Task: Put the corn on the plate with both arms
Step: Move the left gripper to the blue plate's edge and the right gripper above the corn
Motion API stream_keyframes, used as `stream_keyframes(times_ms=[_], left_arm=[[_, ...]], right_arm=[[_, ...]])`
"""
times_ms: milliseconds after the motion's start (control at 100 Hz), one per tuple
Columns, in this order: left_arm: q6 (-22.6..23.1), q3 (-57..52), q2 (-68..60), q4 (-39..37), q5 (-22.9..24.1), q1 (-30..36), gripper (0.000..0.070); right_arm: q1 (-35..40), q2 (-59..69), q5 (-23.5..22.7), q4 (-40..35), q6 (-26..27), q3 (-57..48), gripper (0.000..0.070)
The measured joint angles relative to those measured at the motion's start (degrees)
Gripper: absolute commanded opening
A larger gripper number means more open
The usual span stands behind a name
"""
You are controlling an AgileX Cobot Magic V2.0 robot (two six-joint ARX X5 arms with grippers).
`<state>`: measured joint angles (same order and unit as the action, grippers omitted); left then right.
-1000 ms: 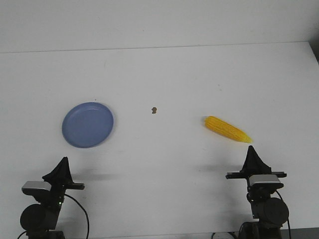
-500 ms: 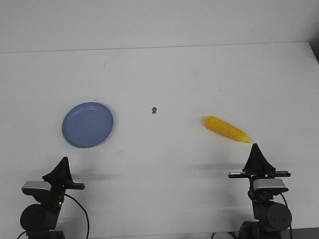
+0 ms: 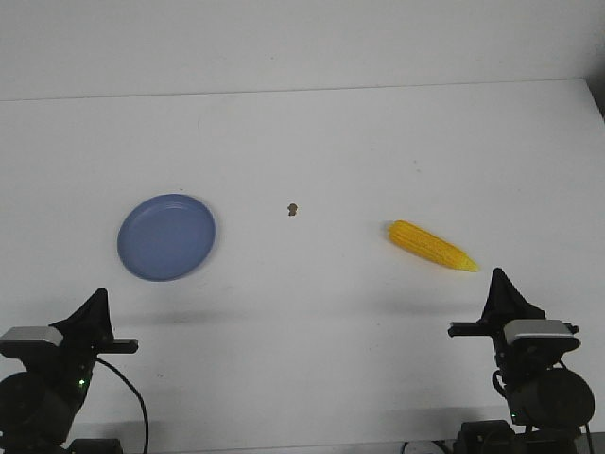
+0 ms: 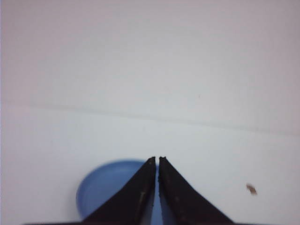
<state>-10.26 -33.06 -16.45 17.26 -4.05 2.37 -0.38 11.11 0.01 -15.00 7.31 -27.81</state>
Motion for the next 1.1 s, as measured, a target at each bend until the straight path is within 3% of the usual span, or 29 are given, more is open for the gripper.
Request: stream_keyframes(times_ms=[350,550,740,820,900,950,1000,1060,1100], left_arm=[[0.85,-21.73,-18.56,17.84,-1.07,0.00,0.0014],[3.45,-24.20,-23.26,21.46,-2.10,0.00,0.0014],[3.74,-24.20,-21.79,20.55,-2.10,0.00,0.0014],[3.74,-24.20,-20.87,20.52,-2.10,0.00,0.0015],[3.74,-24.20,-20.15,20.48,-2.10,0.00,0.0023],[3.74,-24.20,-19.82,20.48,-2.10,0.00,0.0087],[3.74,-24.20,-19.71,20.50,-2.10,0.00,0.0238],[3.74,-24.20,-19.54,20.50,-2.10,0.00,0.0442],[3.74,-24.20,-19.54,20.52,-2.10,0.00,0.0512]], right_arm=[[0.02,20.09,-0.22,-24.04,-5.07,-21.92,0.0000],[0.00,23.85,-4.26,-25.07,-5.40,-24.11,0.0000],[0.02,23.63,-4.46,-25.09,-5.42,-24.11,0.0004],[0.02,23.63,-4.46,-25.14,-5.42,-24.11,0.0061],[0.02,23.63,-4.46,-25.53,-5.44,-24.11,0.0250],[0.02,23.63,-4.46,-25.64,-5.44,-24.11,0.0399],[0.02,23.63,-4.46,-25.66,-5.44,-24.11,0.0509],[0.02,23.63,-4.46,-25.66,-5.42,-24.11,0.0543],[0.02,23.63,-4.46,-25.66,-5.42,-24.11,0.0543]])
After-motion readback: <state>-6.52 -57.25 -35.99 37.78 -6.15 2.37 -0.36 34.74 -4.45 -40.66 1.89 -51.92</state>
